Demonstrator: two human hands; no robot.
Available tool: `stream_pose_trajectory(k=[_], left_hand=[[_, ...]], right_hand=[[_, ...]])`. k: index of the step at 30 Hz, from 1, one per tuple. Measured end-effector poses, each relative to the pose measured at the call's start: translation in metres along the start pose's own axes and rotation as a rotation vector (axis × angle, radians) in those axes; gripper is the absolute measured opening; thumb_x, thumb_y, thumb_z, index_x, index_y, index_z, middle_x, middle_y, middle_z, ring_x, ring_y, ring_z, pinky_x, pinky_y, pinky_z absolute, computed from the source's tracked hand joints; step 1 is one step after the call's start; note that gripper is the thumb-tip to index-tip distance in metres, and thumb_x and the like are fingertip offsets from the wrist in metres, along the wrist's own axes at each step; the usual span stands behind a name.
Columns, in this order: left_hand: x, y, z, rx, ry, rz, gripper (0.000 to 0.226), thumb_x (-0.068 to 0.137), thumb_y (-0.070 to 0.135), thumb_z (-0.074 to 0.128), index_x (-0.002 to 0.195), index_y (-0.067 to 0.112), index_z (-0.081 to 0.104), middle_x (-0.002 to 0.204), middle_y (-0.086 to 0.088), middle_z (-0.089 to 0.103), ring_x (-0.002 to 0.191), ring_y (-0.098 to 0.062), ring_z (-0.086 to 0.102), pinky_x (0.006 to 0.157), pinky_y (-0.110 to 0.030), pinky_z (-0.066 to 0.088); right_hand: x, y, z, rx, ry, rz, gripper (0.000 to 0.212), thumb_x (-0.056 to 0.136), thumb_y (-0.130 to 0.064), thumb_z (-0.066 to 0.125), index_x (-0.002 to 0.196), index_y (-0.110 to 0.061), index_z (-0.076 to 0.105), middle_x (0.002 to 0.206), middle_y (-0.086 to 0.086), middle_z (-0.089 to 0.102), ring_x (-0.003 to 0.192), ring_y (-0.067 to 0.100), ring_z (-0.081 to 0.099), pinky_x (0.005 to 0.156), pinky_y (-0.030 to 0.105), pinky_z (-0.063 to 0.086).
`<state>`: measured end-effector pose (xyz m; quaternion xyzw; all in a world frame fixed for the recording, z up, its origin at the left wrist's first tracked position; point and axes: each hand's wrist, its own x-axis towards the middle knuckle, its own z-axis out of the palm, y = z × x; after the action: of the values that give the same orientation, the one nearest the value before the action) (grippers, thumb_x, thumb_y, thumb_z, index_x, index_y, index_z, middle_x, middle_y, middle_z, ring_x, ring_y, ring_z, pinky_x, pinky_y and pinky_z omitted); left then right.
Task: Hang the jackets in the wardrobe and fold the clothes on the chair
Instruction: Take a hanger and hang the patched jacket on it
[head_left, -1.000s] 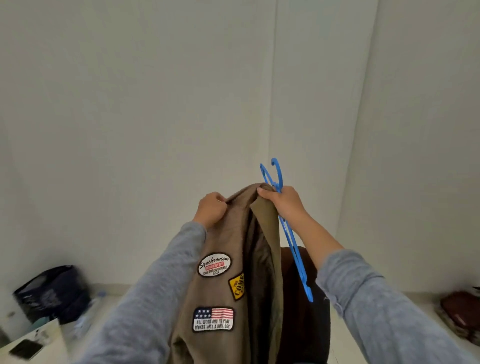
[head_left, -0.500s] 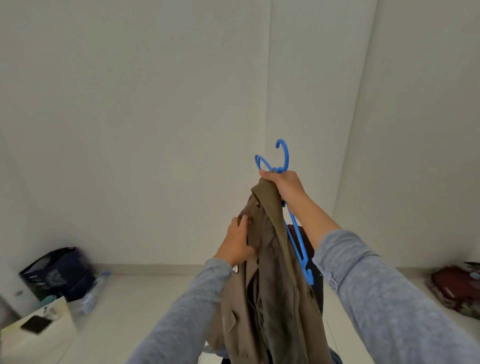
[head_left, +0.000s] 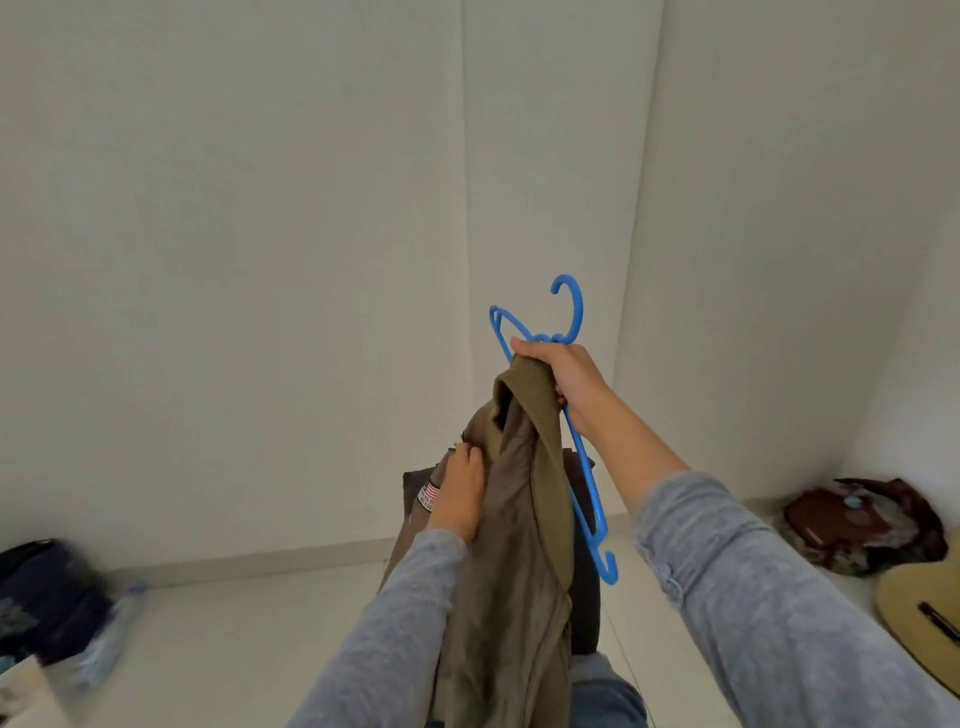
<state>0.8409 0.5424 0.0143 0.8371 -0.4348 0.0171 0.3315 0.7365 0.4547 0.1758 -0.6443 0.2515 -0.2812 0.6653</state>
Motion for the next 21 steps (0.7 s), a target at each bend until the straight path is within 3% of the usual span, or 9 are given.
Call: stream_pose_trajectory(k=[2, 5, 8, 12, 15, 18, 21], left_hand=[[0.004, -0.005, 0.000, -0.081, -0.022, -0.007, 0.025, 0.093, 0.003, 0.047, 0.116, -0.004, 0.055, 0.124, -0.018, 0.050, 0.114, -0.029, 0.049, 0.102, -0.035, 0.038], [0.006, -0.016, -0.010, -0.224, -0.092, -0.020, 0.015, 0.091, 0.002, 0.050, 0.091, 0.001, 0.065, 0.102, -0.011, 0.063, 0.094, -0.014, 0.052, 0.091, -0.026, 0.041], [0.003, -0.027, -0.023, -0.355, 0.049, -0.107, 0.029, 0.093, 0.002, 0.047, 0.069, 0.017, 0.053, 0.079, -0.007, 0.059, 0.078, -0.014, 0.049, 0.068, -0.024, 0.036], [0.005, -0.023, -0.054, -0.583, 0.410, -0.267, 0.018, 0.097, 0.007, 0.041, 0.086, 0.007, 0.056, 0.087, -0.009, 0.058, 0.084, -0.016, 0.050, 0.066, -0.021, 0.033], [0.014, -0.018, -0.087, -0.571, 0.456, -0.194, 0.022, 0.097, 0.015, 0.047, 0.094, 0.001, 0.064, 0.091, -0.010, 0.062, 0.088, -0.019, 0.054, 0.076, -0.027, 0.041], [0.019, -0.010, -0.123, -0.564, 0.499, -0.156, 0.024, 0.097, 0.022, 0.048, 0.086, 0.007, 0.064, 0.083, -0.004, 0.061, 0.081, -0.018, 0.054, 0.077, -0.031, 0.043], [0.029, 0.002, -0.147, -0.467, 0.552, -0.145, 0.031, 0.096, 0.020, 0.047, 0.067, 0.012, 0.052, 0.066, 0.003, 0.050, 0.066, -0.014, 0.045, 0.067, -0.029, 0.035]], right_hand=[[0.000, 0.004, -0.008, 0.009, 0.014, 0.019, 0.038, 0.078, -0.035, 0.072, 0.104, -0.010, 0.060, 0.084, 0.003, 0.063, 0.074, 0.017, 0.060, 0.060, 0.029, 0.046], [0.001, 0.005, -0.017, 0.035, 0.024, 0.032, 0.030, 0.079, -0.035, 0.071, 0.095, -0.011, 0.061, 0.077, 0.001, 0.062, 0.068, 0.015, 0.059, 0.059, 0.028, 0.045], [0.003, 0.002, -0.025, -0.013, 0.033, -0.004, 0.027, 0.080, -0.034, 0.071, 0.093, -0.012, 0.062, 0.078, 0.000, 0.062, 0.072, 0.015, 0.060, 0.061, 0.027, 0.045], [0.003, 0.000, -0.029, -0.190, 0.047, -0.064, 0.032, 0.079, -0.035, 0.070, 0.094, -0.009, 0.062, 0.077, 0.001, 0.061, 0.070, 0.015, 0.058, 0.060, 0.025, 0.042], [0.004, 0.012, -0.032, -0.398, 0.056, -0.086, 0.031, 0.084, -0.039, 0.064, 0.084, -0.008, 0.059, 0.073, 0.002, 0.054, 0.064, 0.015, 0.051, 0.055, 0.024, 0.035], [0.007, 0.038, -0.031, -0.572, 0.035, -0.056, 0.044, 0.090, -0.048, 0.052, 0.076, -0.007, 0.058, 0.070, 0.005, 0.050, 0.063, 0.020, 0.048, 0.055, 0.027, 0.033], [0.008, 0.059, -0.027, -0.529, 0.057, -0.088, 0.050, 0.094, -0.045, 0.047, 0.070, -0.006, 0.064, 0.070, 0.001, 0.062, 0.069, 0.016, 0.056, 0.058, 0.017, 0.036]])
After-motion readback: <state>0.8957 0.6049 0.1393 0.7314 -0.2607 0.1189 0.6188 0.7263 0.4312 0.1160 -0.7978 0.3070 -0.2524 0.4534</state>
